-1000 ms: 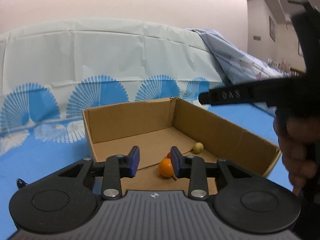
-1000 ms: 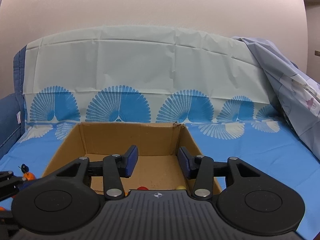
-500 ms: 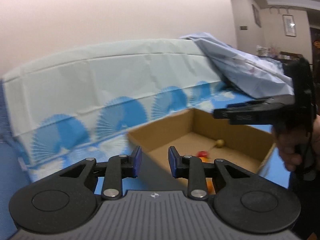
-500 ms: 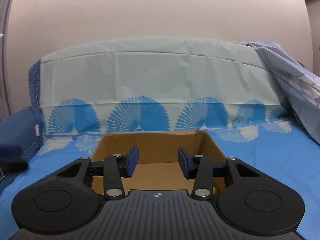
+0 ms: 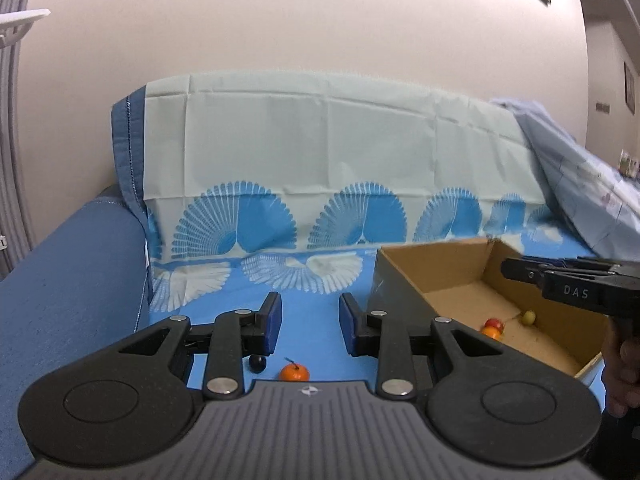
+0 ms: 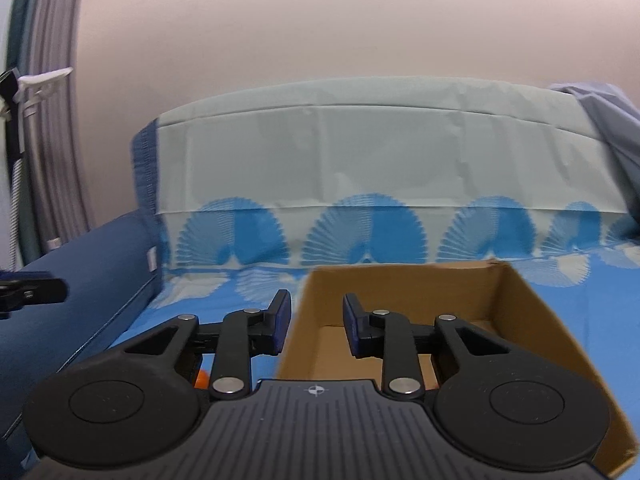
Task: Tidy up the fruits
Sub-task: 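Move both tools back toward the remaining fruit beside the box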
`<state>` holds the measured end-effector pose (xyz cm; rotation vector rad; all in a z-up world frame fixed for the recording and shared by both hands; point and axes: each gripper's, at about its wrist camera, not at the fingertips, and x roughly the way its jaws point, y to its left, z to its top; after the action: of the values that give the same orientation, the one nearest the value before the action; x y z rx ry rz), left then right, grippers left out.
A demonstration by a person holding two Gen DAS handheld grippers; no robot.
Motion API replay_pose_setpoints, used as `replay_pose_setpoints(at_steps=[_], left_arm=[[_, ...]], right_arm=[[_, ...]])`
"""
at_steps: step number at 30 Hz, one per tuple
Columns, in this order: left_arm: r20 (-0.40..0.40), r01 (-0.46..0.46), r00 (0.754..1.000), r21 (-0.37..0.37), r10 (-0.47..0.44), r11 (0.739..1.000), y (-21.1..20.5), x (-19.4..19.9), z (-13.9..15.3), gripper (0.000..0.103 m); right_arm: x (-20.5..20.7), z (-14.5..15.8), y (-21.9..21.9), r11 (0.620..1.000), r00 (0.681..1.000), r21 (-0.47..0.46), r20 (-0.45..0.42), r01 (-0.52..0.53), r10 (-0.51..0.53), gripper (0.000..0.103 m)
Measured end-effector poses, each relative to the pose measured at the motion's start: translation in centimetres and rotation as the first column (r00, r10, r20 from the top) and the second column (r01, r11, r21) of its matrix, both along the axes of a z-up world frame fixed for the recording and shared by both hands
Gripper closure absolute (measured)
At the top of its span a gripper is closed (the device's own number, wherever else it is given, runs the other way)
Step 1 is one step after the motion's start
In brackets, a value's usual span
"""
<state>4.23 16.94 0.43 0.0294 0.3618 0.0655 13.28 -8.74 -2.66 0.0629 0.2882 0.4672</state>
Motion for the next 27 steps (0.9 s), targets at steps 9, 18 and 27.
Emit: replay_pose_setpoints(at_steps=[9,18,27], left_arm=[[-0.062,0.024,0.998,0.001,-0.024,1.0,0.4,1.3,-0.2,0.058],[-0.146,-0.051,0.988,-0.078,0.039,0.996,4.1,2.2,-2.4,0.047],[-0.301,-0.152,0.95,-0.207,0.085,0.966,9.1,3.4,-7.4,0.056]], right_arm=[[-0.9,-0.9,4.6,0.989,0.991,-0.059,-0.013,-0.136,0.136,0.073],[-1.8,-2.4,9.5,0.935,0.946,-0.149,-0.071,-0.323,0.315,0.073],[-2.5,-4.1,13.6,0.877,0.909,-0.237,-0.11,-0.417,0.403,0.073]])
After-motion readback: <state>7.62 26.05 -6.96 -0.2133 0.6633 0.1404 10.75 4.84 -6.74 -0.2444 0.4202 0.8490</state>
